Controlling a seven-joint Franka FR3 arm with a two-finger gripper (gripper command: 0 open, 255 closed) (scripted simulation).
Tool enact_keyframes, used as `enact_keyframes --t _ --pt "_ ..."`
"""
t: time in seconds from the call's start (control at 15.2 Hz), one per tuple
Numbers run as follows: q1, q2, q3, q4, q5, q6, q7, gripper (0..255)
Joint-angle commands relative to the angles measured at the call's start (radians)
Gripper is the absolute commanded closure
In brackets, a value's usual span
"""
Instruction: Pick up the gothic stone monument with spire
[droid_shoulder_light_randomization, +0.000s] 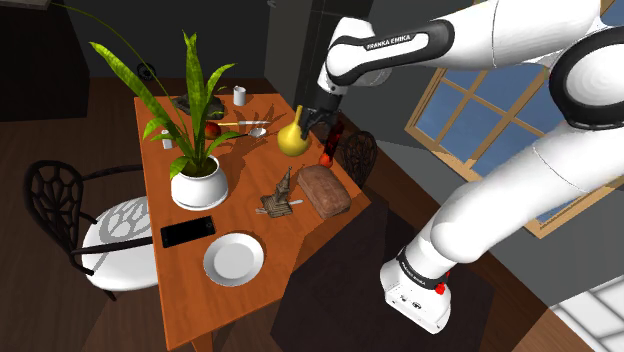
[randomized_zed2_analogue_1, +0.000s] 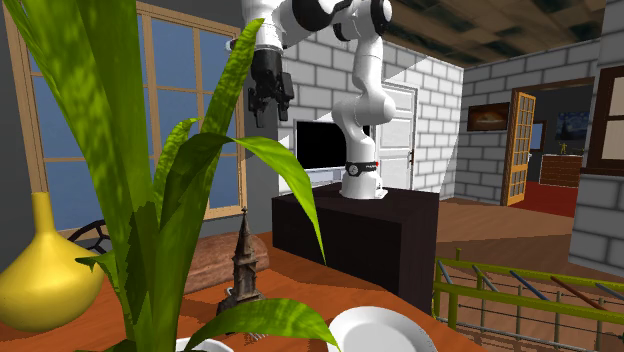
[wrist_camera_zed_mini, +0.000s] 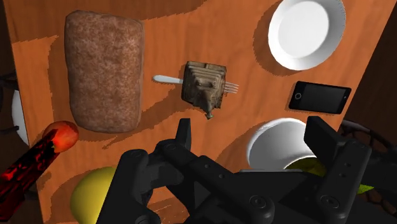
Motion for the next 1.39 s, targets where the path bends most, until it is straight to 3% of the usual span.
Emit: enact_keyframes --t 0.0,0.66,1.32 --pt "0.004 0.079 -0.001 0.013 0.009 0.052 -0.016 0" --pt "-0.001 0.458 0.001 0.161 0.051 0.209 -0.1 0" --pt "-0.021 0.848 0.019 0.419 0.066 0.271 -0.152 0"
